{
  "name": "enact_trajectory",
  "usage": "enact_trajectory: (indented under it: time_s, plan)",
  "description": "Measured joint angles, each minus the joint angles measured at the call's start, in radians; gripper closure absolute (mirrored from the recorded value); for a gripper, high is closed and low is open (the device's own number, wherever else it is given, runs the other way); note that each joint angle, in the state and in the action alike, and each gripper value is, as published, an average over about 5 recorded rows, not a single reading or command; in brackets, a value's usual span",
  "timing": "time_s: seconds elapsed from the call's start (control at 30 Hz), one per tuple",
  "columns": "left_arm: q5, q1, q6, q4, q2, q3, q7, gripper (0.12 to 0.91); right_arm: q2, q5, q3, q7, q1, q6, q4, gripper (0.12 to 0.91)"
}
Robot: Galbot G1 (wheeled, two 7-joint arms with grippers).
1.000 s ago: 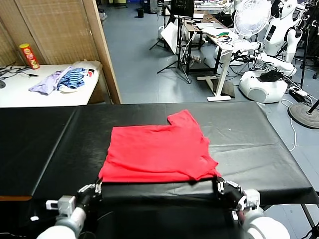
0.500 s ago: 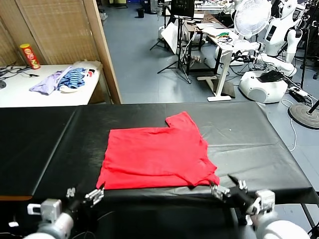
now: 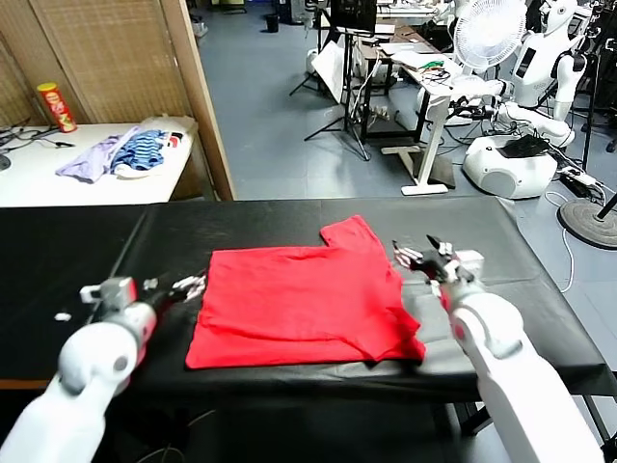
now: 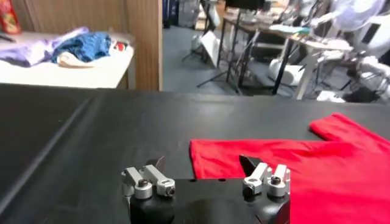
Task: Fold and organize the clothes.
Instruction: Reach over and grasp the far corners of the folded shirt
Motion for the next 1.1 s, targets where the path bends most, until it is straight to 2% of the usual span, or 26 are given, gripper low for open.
enact_trajectory:
  time_s: [0.23, 0.43, 0.53, 0.67, 0.8, 0.9, 1.0, 1.1]
  plan:
    - [0.011, -0.162, 0.023, 0.209, -0.054, 0.083, 0.013, 0.232, 0.081, 0.004, -0.037, -0.038, 0.123, -0.024, -0.206, 0.227]
    - [0.048, -0.222, 0.017, 0.313, -0.081, 0.105, 0.067, 0.233, 0.137, -0.003, -0.032, -0.058, 0.175, -0.020, -0.327, 0.238]
    - [0.054, -0.239, 0.009, 0.348, -0.091, 0.108, 0.088, 0.263, 0.159, -0.006, -0.023, -0.062, 0.190, -0.021, -0.375, 0.317]
    - [0.062, -0.249, 0.004, 0.372, -0.099, 0.110, 0.107, 0.429, 0.179, -0.006, -0.012, -0.075, 0.205, -0.019, -0.425, 0.520]
    - [0.068, -0.252, 0.004, 0.383, -0.107, 0.111, 0.115, 0.662, 0.186, -0.009, -0.008, -0.087, 0.206, -0.002, -0.454, 0.753]
    - [0.073, -0.254, 0.000, 0.392, -0.112, 0.111, 0.121, 0.818, 0.185, -0.015, -0.006, -0.098, 0.196, 0.032, -0.453, 0.876]
    - [0.074, -0.256, -0.006, 0.396, -0.116, 0.106, 0.130, 0.898, 0.179, -0.018, -0.002, -0.107, 0.182, 0.076, -0.437, 0.904]
    - [0.072, -0.252, -0.011, 0.388, -0.118, 0.097, 0.136, 0.902, 0.168, -0.014, 0.002, -0.112, 0.162, 0.117, -0.401, 0.903]
